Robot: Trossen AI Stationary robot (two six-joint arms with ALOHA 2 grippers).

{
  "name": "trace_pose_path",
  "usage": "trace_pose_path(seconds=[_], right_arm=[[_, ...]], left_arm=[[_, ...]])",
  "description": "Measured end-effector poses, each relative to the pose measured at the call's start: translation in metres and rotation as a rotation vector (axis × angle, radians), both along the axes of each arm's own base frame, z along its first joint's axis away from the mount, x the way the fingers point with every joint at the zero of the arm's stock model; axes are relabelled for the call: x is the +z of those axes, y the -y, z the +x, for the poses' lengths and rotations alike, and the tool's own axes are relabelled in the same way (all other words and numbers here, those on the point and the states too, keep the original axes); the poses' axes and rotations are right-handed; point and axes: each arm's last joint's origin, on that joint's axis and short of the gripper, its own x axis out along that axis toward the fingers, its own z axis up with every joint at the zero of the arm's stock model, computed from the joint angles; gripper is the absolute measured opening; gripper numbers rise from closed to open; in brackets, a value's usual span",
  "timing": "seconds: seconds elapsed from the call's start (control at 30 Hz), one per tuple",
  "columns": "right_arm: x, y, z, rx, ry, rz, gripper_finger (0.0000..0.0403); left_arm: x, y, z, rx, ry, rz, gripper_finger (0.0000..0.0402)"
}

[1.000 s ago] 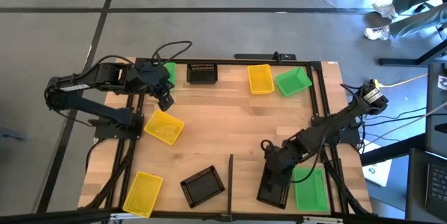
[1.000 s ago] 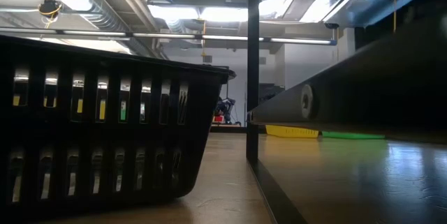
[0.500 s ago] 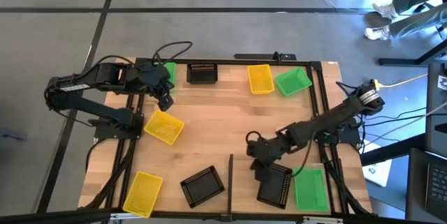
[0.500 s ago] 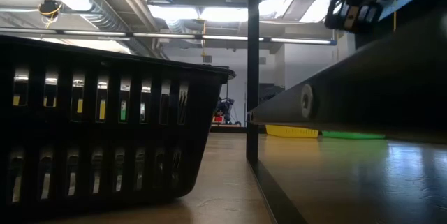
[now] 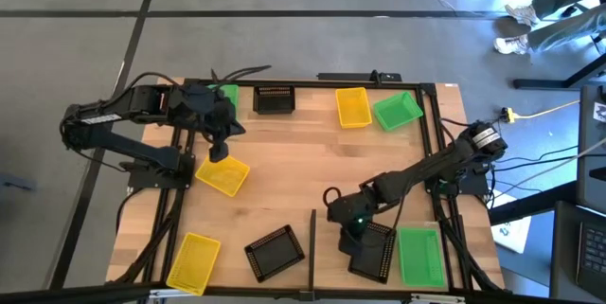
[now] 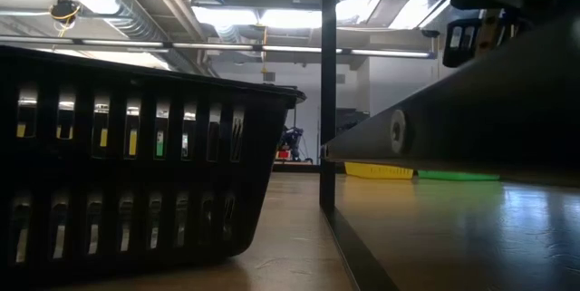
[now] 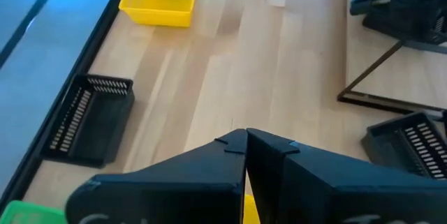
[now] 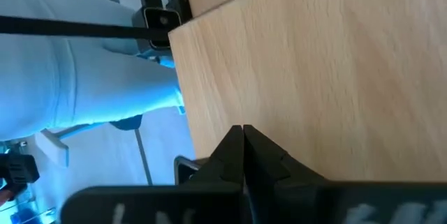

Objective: Stack baskets on shelf by color
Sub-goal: Put the middle black bin on the shelf, then put the top right yellow bin on the shelf

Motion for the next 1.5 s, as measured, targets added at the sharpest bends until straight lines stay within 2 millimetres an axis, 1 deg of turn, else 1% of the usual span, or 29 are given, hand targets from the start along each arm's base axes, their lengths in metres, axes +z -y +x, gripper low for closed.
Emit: trace_pose_path(seconds=[0.43, 0.53, 1.03, 1.13, 1.2, 1.33, 1.5], right_arm=[[-0.003, 0.001, -0.004, 0.009, -0.045, -0.021, 0.0000], [-0.006, 0.002, -0.006, 0.011, -0.079, -0.028, 0.0000], [-0.008, 0.002, -0.013, 0.063, -0.186, 0.015, 0.0000], [-0.008, 0.002, -0.014, 0.083, -0.176, 0.011, 0.0000], [-0.005, 0.002, -0.012, 0.103, -0.144, -0.003, 0.0000], [0.008, 0.001, -0.005, 0.121, -0.048, -0.038, 0.0000], [0.027, 0.008, 0.000, 0.097, -0.036, -0.134, 0.0000]], left_arm=[[0.000, 0.000, 0.000, -0.003, 0.004, 0.004, 0.0000], [0.000, 0.000, 0.000, -0.003, 0.004, 0.004, 0.0000], [0.000, 0.000, 0.000, -0.002, 0.004, 0.003, 0.0000], [0.000, 0.000, 0.000, -0.002, 0.004, 0.003, 0.0000], [0.000, 0.000, 0.000, -0.002, 0.004, 0.003, 0.0000], [0.000, 0.000, 0.000, -0.002, 0.004, 0.003, 0.0000], [0.000, 0.000, 0.000, -0.002, 0.004, 0.003, 0.0000]])
